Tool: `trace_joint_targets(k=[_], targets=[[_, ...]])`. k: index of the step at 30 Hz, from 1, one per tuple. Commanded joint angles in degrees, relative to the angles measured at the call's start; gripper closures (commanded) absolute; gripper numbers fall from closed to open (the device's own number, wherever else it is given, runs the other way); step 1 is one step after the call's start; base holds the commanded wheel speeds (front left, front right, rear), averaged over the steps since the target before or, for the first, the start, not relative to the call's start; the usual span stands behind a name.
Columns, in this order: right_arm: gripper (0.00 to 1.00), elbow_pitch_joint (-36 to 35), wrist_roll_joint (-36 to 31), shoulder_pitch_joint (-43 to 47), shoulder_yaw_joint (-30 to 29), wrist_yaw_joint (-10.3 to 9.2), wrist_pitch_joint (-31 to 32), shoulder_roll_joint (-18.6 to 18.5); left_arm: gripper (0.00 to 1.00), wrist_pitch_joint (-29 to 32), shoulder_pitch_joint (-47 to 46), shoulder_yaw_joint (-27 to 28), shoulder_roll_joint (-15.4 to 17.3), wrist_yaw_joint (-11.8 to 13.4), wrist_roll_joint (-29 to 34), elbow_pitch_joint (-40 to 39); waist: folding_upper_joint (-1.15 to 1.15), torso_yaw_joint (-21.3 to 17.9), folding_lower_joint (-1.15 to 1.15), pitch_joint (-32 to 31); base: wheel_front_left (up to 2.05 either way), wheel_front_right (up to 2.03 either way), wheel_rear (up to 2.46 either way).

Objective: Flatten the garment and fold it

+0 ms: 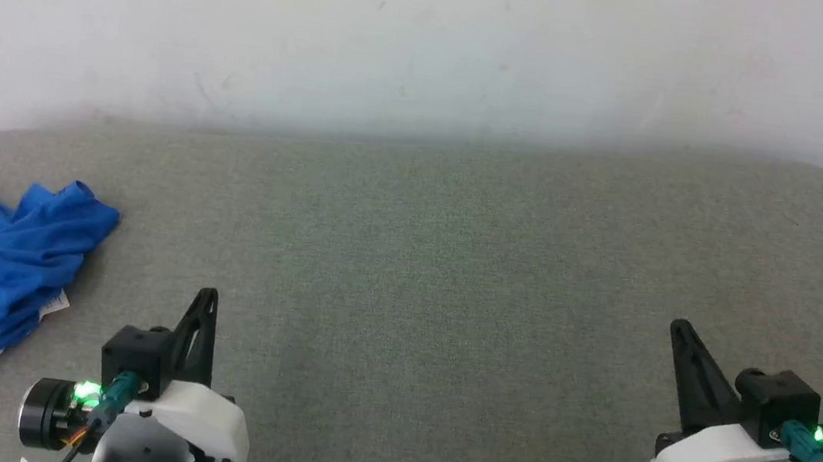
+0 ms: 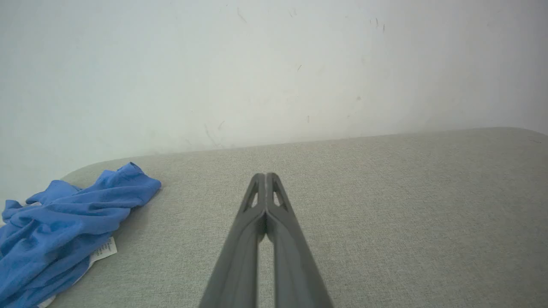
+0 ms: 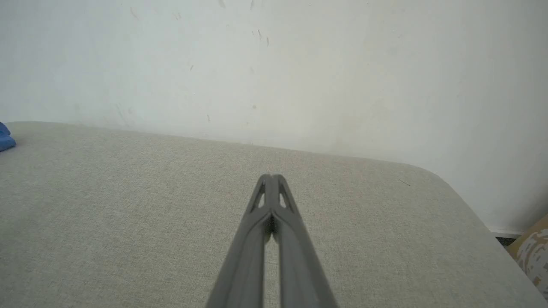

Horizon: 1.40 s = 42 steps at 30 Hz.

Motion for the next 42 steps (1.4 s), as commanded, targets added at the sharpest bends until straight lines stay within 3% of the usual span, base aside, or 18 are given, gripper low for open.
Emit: trace_joint_targets(k=[1,4,5,42], targets=[[1.00,-0.21,-0.04,-0.43,0.02,-0.05,0.04,0.18,1.00,0.02,-0.66,0.23,-0.13,-0.47,0.20,-0.25,-0.01,0.00,0.00,0.00,0.00,0.00,0.00],[1.00,-0.21,-0.04,-0.43,0.02,-0.05,0.04,0.18,1.00,0.02,-0.66,0.23,-0.13,-0.47,0.20,-0.25,-0.01,0.00,0.00,0.00,0.00,0.00,0.00],[0.00,0.00,0.00,0.00,0.00,0.00,0.00,0.00,0.00,0.00,0.00,0.00,0.00,0.00,0.00,0.00,-0.01,0.00,0.00,0.00,0.00,0.00,0.00],[0.00,1.21,2.61,1.11,-4.09,-0.01,-3.97,0.02,0.00,-3.97,1.34,1.17,-0.03,-0.68,-4.14,0.15,-0.01,1.55,0.00,0.59,0.00,0.00,0.00]])
